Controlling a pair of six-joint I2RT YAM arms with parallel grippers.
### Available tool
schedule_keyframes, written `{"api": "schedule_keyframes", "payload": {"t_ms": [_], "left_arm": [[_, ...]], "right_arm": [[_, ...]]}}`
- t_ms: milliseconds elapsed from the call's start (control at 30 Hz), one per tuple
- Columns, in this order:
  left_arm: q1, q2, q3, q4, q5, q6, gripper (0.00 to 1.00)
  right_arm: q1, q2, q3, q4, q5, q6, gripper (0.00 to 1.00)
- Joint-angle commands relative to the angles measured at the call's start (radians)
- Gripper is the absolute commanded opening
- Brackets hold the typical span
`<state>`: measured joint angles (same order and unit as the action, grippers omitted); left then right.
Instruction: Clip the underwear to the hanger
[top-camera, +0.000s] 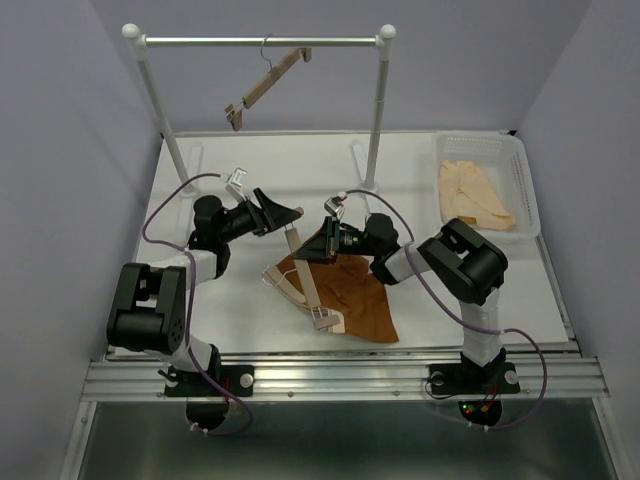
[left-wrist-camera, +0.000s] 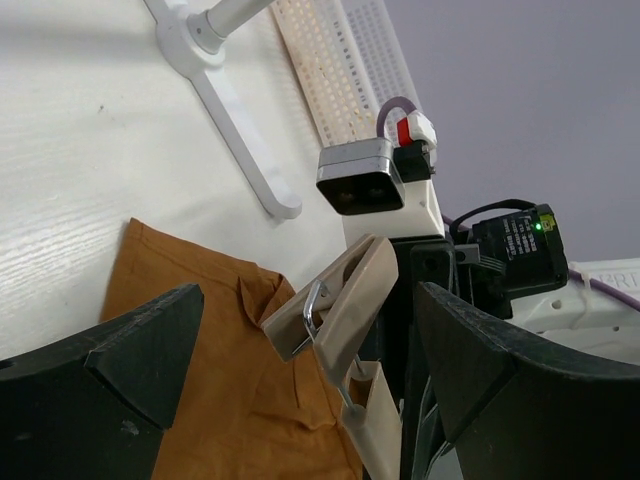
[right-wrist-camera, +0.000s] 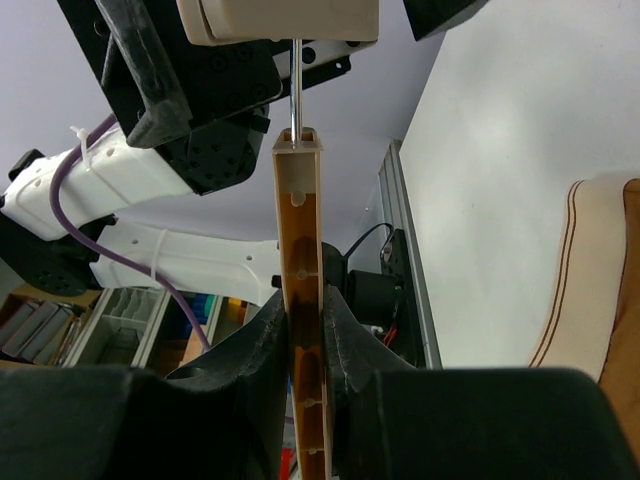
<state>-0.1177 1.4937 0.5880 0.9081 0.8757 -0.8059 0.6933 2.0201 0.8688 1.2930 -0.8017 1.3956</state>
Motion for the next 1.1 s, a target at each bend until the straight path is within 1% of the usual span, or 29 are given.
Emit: {"api": "schedule_keyframes", "payload": {"t_ms": [0, 100, 267, 533, 733, 833, 933, 1067], "left_arm": [[-0.033, 0.000, 0.045, 0.092, 0.037, -0.004, 0.99], [-0.059, -0.010, 0.042, 0.113, 0.032, -0.015, 0.99], [-0.063, -0.044, 0.018, 0.136, 0.020, -0.036, 0.99], [-0.063, -0.095, 0.003, 0.104, -0.004, -0.030, 0.99], [-0.063, -0.147, -0.010, 0.031, -0.024, 0.002, 0.99], [-0.062, -0.184, -0.008, -0.029, -0.063, 0.031, 0.99], [-0.062, -0.193, -0.002, -0.057, -0.079, 0.042, 0.99], [-0.062, -0.191, 0.003, -0.095, -0.099, 0.048, 0.99]], "right_arm": [[0.003, 0.005, 0.036, 0.522, -0.019, 0.017, 0.01], [0.003, 0.009, 0.041, 0.522, -0.019, 0.017, 0.01], [0.003, 0.032, 0.044, 0.522, -0.014, 0.028, 0.01], [0.003, 0.017, 0.013, 0.516, 0.025, -0.001, 0.01], [0.003, 0.023, 0.007, 0.497, 0.035, -0.017, 0.01], [0.003, 0.017, -0.004, 0.467, 0.038, -0.038, 0.01], [0.003, 0.008, -0.011, 0.453, 0.041, -0.061, 0.01], [0.003, -0.021, -0.022, 0.388, 0.058, -0.118, 0.01]]}}
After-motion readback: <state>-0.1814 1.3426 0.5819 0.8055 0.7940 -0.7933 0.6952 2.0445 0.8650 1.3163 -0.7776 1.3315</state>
